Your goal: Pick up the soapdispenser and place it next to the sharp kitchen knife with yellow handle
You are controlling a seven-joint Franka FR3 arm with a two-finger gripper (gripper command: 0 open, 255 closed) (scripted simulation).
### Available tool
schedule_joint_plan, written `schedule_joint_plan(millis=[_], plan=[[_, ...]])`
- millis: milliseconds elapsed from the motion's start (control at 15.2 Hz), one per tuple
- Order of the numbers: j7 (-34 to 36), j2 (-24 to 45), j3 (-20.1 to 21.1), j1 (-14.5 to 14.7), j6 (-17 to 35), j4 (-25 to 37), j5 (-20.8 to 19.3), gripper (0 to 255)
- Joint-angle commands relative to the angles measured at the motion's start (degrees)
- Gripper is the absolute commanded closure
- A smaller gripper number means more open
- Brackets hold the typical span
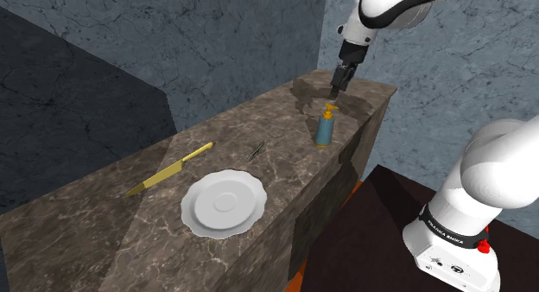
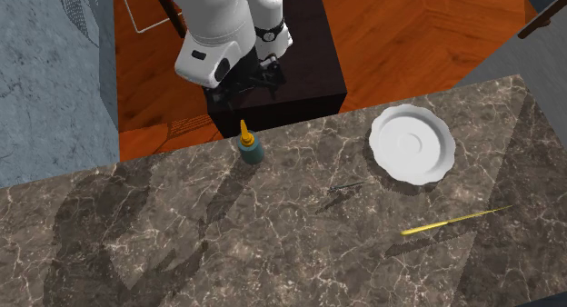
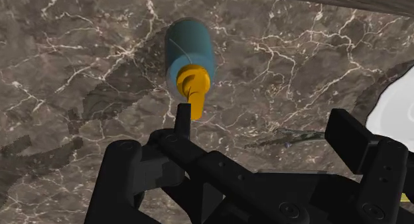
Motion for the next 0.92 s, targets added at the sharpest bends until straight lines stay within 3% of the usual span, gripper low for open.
schedule_joint_plan(millis=[0, 198, 858], plan=[[-2.8, 3.7, -1.8, -0.1, 3.2, 0.4, -0.1, 0], [-6.1, 8.7, -3.7, 0.1, 7.1, 1.1, 0.4, 0], [-7.0, 12.2, -4.0, 0.7, 13.5, -1.9, 1.5, 0]])
